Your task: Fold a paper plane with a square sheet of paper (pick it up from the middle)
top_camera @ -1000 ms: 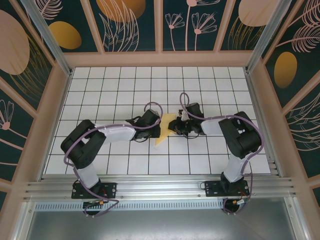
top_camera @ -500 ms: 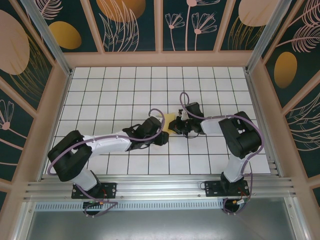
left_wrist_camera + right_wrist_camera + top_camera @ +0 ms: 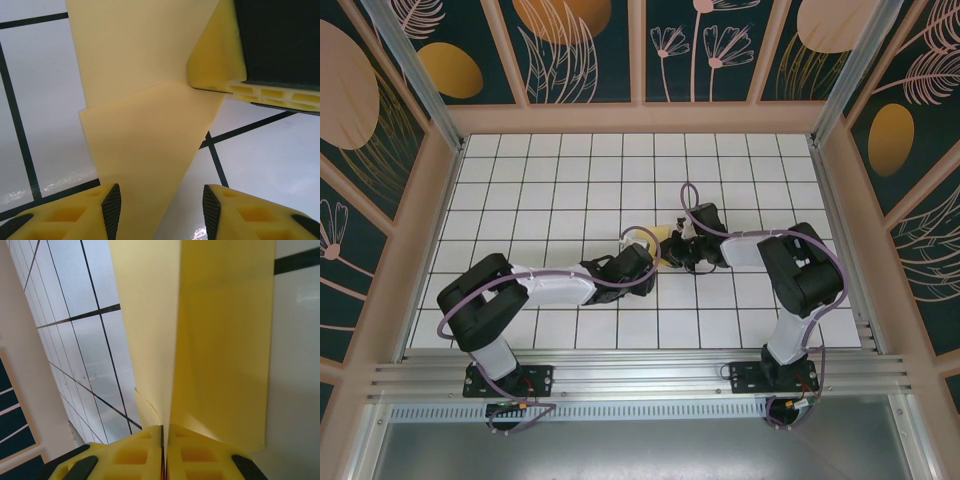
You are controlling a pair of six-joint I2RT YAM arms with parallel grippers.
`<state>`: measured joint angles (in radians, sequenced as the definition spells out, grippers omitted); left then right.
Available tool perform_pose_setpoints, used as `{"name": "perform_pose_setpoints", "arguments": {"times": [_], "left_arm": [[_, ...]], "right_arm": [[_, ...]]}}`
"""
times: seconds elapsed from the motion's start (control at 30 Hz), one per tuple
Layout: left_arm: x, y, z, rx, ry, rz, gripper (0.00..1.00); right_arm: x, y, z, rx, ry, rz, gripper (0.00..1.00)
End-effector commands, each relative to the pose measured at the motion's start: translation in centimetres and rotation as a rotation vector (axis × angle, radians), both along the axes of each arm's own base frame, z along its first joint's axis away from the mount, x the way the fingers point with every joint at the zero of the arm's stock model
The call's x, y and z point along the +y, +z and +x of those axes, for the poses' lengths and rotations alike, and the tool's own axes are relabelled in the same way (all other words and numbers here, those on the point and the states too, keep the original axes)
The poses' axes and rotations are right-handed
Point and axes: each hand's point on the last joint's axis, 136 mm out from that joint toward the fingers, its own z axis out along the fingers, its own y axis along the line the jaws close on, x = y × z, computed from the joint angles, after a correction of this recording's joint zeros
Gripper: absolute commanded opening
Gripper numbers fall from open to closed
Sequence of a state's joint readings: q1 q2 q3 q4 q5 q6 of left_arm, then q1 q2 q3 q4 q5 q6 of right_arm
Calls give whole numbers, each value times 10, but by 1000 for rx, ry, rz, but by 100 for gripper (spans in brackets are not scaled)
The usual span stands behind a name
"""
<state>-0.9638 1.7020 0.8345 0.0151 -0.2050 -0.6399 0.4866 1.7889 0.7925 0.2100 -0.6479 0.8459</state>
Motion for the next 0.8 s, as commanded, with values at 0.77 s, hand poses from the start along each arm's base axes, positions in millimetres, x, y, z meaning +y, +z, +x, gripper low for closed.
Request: {"name": "perform_pose_setpoints", "arguments": {"times": [0.77], "left_arm": [[4,-11,9,-61,32,96,28]], "right_arm": [[11,28,6,6,-15,26,12]]}}
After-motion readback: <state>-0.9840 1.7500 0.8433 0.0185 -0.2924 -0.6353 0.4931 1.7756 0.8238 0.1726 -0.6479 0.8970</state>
